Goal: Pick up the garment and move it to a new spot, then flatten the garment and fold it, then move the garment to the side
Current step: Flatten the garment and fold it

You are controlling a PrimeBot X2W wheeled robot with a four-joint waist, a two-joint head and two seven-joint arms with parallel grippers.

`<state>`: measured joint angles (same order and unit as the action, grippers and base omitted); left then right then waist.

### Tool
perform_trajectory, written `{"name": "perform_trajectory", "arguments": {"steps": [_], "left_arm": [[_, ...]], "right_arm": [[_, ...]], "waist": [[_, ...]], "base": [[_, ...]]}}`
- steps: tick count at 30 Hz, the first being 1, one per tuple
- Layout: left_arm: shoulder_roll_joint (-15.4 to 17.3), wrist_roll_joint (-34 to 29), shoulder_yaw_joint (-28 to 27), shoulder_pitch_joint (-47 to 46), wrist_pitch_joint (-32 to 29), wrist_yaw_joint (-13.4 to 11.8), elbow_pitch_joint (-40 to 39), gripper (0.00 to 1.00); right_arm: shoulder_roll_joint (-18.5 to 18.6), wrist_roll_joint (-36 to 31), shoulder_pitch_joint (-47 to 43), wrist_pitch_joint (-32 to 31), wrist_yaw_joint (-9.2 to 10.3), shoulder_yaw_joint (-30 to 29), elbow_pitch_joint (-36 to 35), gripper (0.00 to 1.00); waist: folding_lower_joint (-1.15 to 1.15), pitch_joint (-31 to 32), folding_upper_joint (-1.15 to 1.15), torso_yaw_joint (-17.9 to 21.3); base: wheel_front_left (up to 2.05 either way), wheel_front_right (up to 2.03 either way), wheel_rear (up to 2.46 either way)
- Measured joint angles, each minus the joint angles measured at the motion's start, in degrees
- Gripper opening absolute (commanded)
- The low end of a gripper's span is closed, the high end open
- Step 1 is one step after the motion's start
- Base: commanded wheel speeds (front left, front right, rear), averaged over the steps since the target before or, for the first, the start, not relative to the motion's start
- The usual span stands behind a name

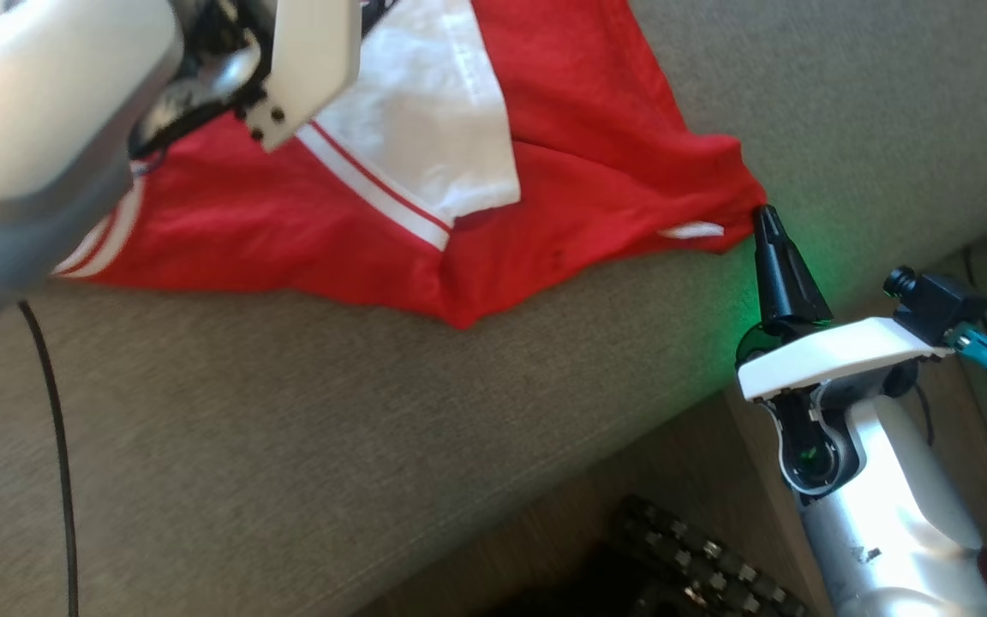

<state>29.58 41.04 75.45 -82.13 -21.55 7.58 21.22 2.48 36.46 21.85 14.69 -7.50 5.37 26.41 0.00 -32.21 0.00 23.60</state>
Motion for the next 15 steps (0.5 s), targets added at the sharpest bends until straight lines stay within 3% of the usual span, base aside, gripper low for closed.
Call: {"name": "perform_trajectory", "arguments": {"steps": [10,15], "left_arm": [[0.04,-1.41,0.18,-0.05,-6.47,-0.01,-7.58,1.0],[1.41,-5.05,0.16,-0.15,-7.76,-0.01,-8.88,1.0]], "right_arm": [[-0.09,3.66,1.32,0.0,-0.01,2.31,-0.55,0.0],[-0.14,4.16,1.49,-0.01,-0.01,2.99,-0.66,0.0]], "waist": [[0.0,-5.2,0.0,4.2],[0.0,-5.89,0.0,5.22]], "base": [[0.0,0.0,0.0],[0.0,0.0,0.0]]}}
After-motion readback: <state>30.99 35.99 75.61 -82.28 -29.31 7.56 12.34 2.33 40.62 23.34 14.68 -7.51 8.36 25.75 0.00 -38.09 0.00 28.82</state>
